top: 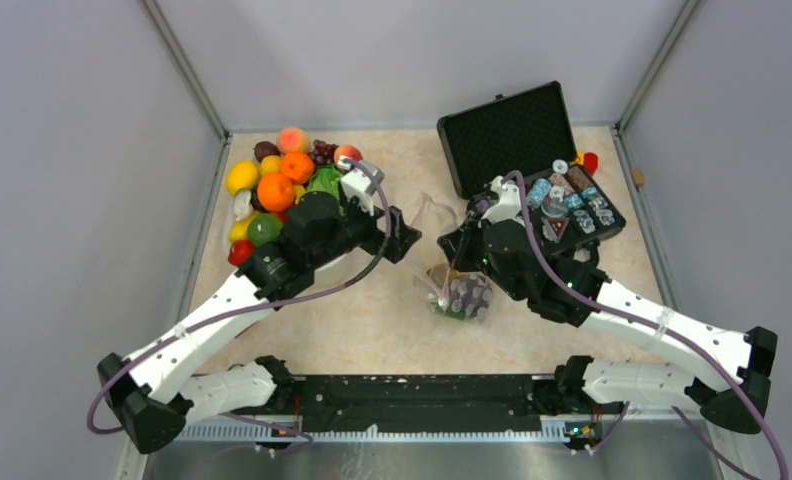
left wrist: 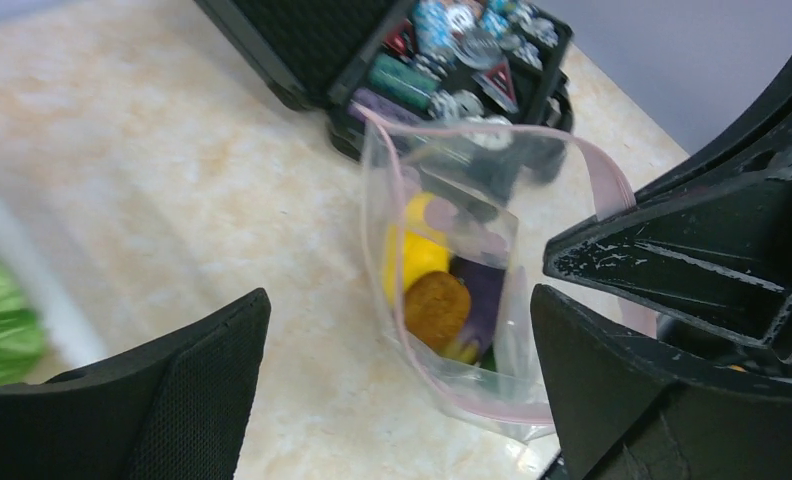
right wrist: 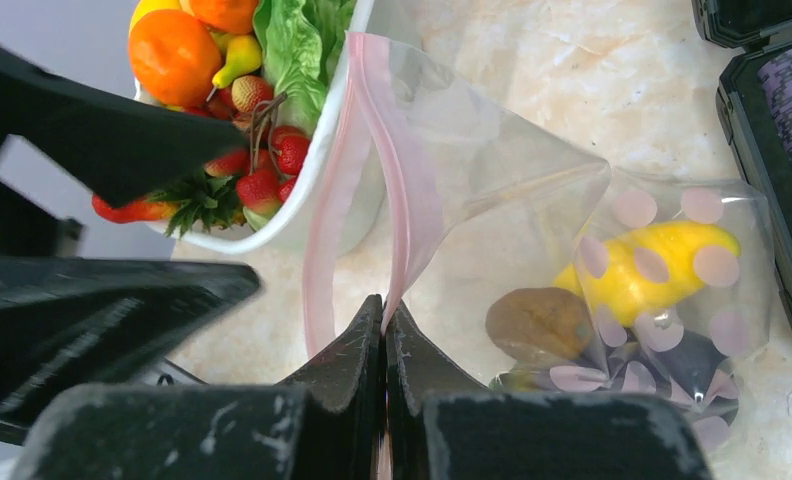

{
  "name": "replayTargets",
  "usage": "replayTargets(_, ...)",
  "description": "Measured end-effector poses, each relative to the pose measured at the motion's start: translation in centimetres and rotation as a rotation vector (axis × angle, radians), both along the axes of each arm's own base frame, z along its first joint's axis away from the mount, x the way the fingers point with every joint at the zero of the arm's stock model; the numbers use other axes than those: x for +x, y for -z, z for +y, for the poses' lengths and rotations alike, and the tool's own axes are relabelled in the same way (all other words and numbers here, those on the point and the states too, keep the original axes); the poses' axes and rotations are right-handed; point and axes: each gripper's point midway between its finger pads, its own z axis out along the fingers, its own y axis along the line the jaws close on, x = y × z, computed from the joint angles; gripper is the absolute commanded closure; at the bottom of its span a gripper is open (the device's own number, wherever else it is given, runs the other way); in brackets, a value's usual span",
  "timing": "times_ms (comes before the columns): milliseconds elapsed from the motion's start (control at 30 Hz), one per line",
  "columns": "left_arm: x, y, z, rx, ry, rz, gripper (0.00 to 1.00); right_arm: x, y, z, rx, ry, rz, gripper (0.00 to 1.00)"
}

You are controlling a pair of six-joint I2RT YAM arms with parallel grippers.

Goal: Place the food in the zip-top bag and seal the zipper

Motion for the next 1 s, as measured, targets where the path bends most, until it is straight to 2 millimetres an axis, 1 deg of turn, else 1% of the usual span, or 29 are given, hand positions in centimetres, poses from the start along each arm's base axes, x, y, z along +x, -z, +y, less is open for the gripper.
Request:
replayTargets(133,1.0,-2.6,3.2,0.043,-0.104,-0.116,0.01,0.0,0.0,0.0,-0.001,0.001,0.0,1.0)
replayTargets(200,2.4,-3.4,4.9,0.089,-0.175,-0.139,0.01,0.0,0.0,0.0,0.0,0.001,0.0,1.0)
replayTargets(233,3.7,-3.5,6.0,0.126,-0.231,-0.137,0.01,0.0,0.0,0.0,0.0,0.001,-0.001,1.0)
replayTargets(267,4.4,-3.5,6.8,0.138,-0.264,-0.134,0.01,0.0,0.0,0.0,0.001,0.001,-0.001,1.0)
replayTargets(333,6.8,-2.5,8.9,0.187,-0.349,-0.103,0.01,0.0,0.1,0.1,0.004,0.0,-0.003,1.0)
replayTargets(367,7.9,-1.6,10.0,0.213,-0.391,-0.078,0.01,0.1,0.1,0.1,0.004,0.0,-0.003,1.0)
replayTargets(467,10.6,2.3,13.1,0.322,-0.489,0.008,0.01,0.1,0.0,0.1,0.005,-0.002,-0.007,1.0)
replayTargets(567,11.6,5.1,13.9,0.419,-0.496,0.067,0.02,0.1,-0.1,0.1,0.006,-0.003,-0.009,1.0)
replayTargets(700,13.2,7.1,14.0,0.508,-0.474,0.091,0.05,0.0,0.0,0.0,0.008,-0.003,-0.011,1.0)
replayTargets(833,14.8,7.9,14.9,0.559,-0.495,0.109,0.11,0.0,0.1,0.1,0.012,-0.007,-0.012,1.0)
replayTargets(933,16.0,7.9,15.7,0.577,-0.535,0.11,0.11,0.0,0.0,0.1,0.015,-0.007,-0.014,1.0)
replayTargets(1000,16.0,7.9,16.2,0.583,-0.549,0.114,0.1,0.0,0.0,0.1,0.016,-0.007,-0.014,1.0)
